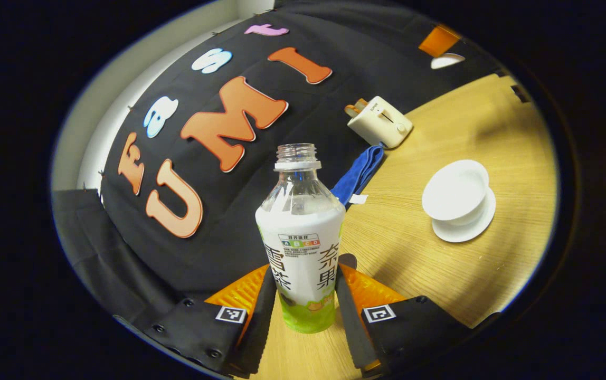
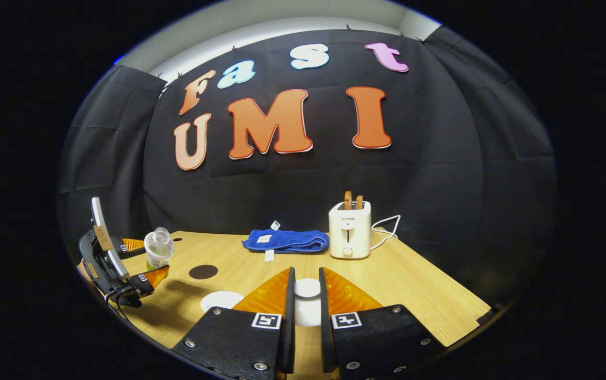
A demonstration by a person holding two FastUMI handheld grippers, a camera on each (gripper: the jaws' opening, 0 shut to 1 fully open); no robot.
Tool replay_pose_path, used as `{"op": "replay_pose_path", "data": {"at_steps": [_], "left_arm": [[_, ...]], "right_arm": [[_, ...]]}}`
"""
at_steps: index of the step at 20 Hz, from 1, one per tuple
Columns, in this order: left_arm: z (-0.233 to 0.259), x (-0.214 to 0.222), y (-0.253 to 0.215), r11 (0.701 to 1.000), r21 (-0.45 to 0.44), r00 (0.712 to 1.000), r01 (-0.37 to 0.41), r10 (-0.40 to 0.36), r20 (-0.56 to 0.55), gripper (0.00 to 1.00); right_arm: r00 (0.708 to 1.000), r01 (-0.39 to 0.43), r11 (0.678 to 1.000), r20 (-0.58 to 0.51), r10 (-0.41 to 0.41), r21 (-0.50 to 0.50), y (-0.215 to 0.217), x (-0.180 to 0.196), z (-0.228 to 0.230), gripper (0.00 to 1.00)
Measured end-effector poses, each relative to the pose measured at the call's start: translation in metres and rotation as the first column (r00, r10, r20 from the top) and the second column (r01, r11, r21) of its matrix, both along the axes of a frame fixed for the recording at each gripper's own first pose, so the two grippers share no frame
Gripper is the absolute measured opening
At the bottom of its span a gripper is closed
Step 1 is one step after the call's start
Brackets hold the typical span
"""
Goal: Open the teacup lid with one hand, grasp the water bottle and pour water into the teacup with the other hand; after pouring, place the water bottle on the coaster and then close the teacup lid.
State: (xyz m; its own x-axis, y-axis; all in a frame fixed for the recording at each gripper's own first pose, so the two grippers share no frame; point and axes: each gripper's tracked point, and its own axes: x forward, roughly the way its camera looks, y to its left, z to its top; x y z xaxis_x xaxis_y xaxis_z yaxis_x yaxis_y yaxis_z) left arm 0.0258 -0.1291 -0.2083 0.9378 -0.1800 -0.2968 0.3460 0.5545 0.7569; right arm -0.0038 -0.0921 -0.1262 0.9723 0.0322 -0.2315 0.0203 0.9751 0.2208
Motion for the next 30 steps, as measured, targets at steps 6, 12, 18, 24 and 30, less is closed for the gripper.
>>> {"op": "replay_pose_path", "data": {"at_steps": [6, 12, 18, 24, 30], "left_arm": [[-0.02, -0.005, -0.014, 0.977, 0.181, 0.994, 0.108, -0.102, -0.039, 0.66], [-0.023, -0.011, -0.022, 0.927, 0.333, 0.985, 0.175, -0.168, -0.049, 0.63], [-0.023, -0.006, -0.031, 0.827, 0.505, 0.966, 0.248, -0.253, -0.061, 0.66], [-0.013, 0.004, -0.03, 0.726, 0.636, 0.953, 0.261, -0.297, -0.053, 0.63], [-0.006, 0.012, -0.03, 0.637, 0.727, 0.943, 0.257, -0.329, -0.046, 0.66]], "right_arm": [[0.998, 0.055, 0.998, -0.005, -0.055, 0.0, -0.028, -0.004, -0.007, 0.2], [0.997, 0.079, 0.997, -0.012, -0.079, 0.002, -0.042, -0.011, -0.011, 0.2], [0.995, 0.096, 0.995, -0.018, -0.096, 0.006, -0.053, -0.017, -0.014, 0.2], [0.996, 0.087, 0.996, -0.022, -0.087, 0.012, -0.054, -0.019, -0.018, 0.2], [0.997, 0.068, 0.998, -0.026, -0.068, 0.004, -0.049, -0.021, -0.022, 0.2]]}}
